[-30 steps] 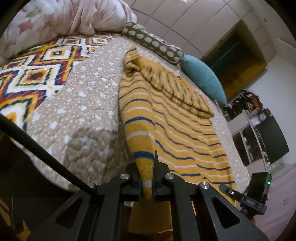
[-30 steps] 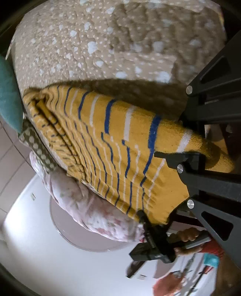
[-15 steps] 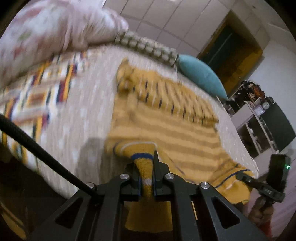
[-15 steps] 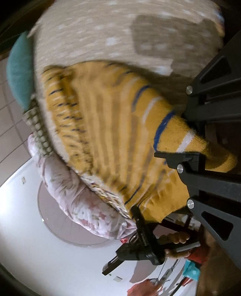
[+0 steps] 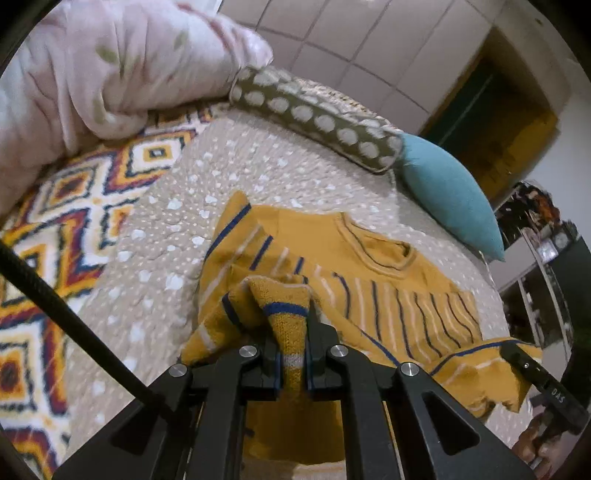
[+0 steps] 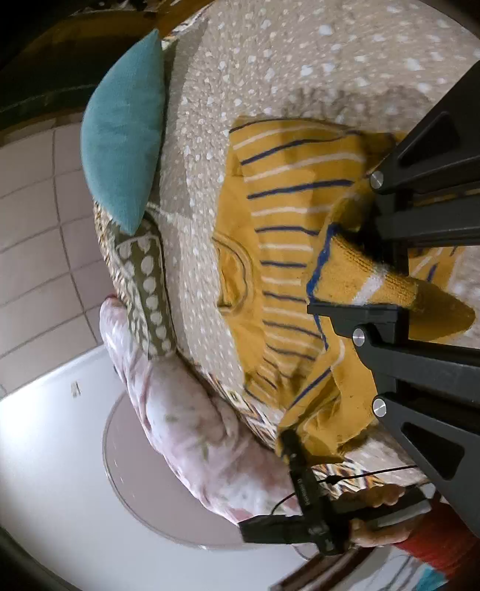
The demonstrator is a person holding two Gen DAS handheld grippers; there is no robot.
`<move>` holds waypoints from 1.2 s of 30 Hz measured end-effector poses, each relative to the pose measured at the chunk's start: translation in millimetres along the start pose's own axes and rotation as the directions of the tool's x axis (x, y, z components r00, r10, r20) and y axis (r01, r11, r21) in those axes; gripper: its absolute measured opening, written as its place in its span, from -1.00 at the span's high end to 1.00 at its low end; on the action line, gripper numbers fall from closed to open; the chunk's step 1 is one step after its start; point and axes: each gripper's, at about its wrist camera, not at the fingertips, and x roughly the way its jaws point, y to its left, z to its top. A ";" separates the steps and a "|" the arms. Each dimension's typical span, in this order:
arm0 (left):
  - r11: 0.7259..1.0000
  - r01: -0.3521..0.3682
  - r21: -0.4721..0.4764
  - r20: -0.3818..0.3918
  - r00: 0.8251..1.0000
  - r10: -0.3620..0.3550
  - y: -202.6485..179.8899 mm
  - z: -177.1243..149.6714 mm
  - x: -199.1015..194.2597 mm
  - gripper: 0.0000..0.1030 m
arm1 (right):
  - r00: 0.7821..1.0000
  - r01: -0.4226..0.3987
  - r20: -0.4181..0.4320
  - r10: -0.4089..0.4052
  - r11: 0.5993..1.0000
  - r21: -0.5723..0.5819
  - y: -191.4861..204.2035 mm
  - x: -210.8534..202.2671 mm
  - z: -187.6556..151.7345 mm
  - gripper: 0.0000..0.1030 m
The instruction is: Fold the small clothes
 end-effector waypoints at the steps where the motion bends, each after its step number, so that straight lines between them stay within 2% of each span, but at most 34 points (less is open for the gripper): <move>1: 1.000 0.006 -0.015 -0.011 1.000 -0.007 3.5 5.1 9.4 0.83 | 1.000 0.006 -0.001 -0.006 1.000 0.008 -6.4 3.6 3.9 0.83; 4: 0.995 0.045 -0.086 -0.032 0.998 -0.048 15.4 14.9 26.4 0.77 | 1.000 0.022 -0.016 -0.021 0.998 0.058 -26.6 25.3 14.5 0.81; 8: 0.973 0.122 -0.198 -0.049 0.990 -0.134 29.4 27.0 41.2 0.68 | 0.999 0.002 -0.048 0.007 0.981 0.195 -63.3 55.6 25.3 0.61; 10: 0.958 0.164 -0.236 -0.031 0.984 -0.176 34.1 32.8 43.1 0.50 | 0.998 -0.009 -0.058 0.024 0.971 0.240 -75.6 68.4 28.6 0.45; 11: 0.948 0.189 -0.256 -0.016 0.980 -0.200 36.8 34.9 42.5 0.32 | 0.998 -0.010 -0.060 0.026 0.967 0.254 -79.4 73.7 30.2 0.34; 12: 0.936 0.214 -0.281 0.010 0.975 -0.220 40.3 37.5 40.8 0.04 | 0.998 -0.011 -0.063 0.028 0.964 0.266 -82.8 78.7 31.5 0.28; 13: 0.927 0.222 -0.302 0.049 0.975 -0.218 44.6 39.2 36.3 -0.10 | 0.998 -0.010 -0.063 0.028 0.961 0.277 -84.8 82.7 32.3 0.20; 14: 0.924 0.220 -0.314 0.079 0.976 -0.205 47.9 40.8 32.2 -0.29 | 0.998 -0.007 -0.062 0.025 0.958 0.285 -86.3 86.0 33.3 0.17; 15: 0.923 0.215 -0.319 0.093 0.976 -0.195 50.7 42.6 29.8 -0.33 | 0.998 -0.003 -0.062 0.022 0.955 0.295 -87.8 89.6 34.8 0.16; 20: 0.941 0.157 -0.300 0.072 0.987 -0.141 60.1 45.2 19.3 -0.33 | 0.999 0.000 -0.046 0.014 0.955 0.297 -87.8 94.6 45.8 0.11; 26: 0.987 0.048 -0.152 0.059 0.998 -0.039 47.0 25.9 -3.9 -0.35 | 1.000 -0.008 0.005 0.007 0.955 0.295 -89.2 73.6 57.5 -0.01; 29: 0.998 -0.037 -0.046 0.039 0.999 0.038 39.4 10.1 -6.5 -0.38 | 0.999 -0.032 0.015 0.028 0.952 0.305 -90.0 59.6 52.5 -0.05; 31: 0.996 -0.081 0.021 0.020 0.997 0.081 34.2 -0.6 -1.9 -0.38 | 0.994 -0.107 0.026 0.104 0.931 0.350 -95.0 51.5 45.7 -0.05; 32: 0.995 -0.095 0.043 0.015 0.995 0.095 32.7 -4.0 0.8 -0.38 | 0.985 -0.168 0.038 0.166 0.906 0.388 -98.6 47.5 40.6 -0.06; 33: 0.990 -0.114 0.079 0.004 0.993 0.114 30.8 -9.5 5.7 -0.38 | 0.967 -0.247 0.058 0.247 0.865 0.437 -103.4 42.1 32.6 -0.08; 35: 0.981 -0.136 0.137 -0.027 0.990 0.141 26.9 -18.1 17.0 -0.38 | 0.929 -0.355 0.093 0.359 0.792 0.496 -109.1 36.3 19.7 -0.13; 36: 0.977 -0.138 0.160 -0.042 0.988 0.147 25.7 -21.7 21.3 -0.38 | 0.892 -0.428 0.121 0.435 0.729 0.535 -112.9 32.8 10.1 -0.16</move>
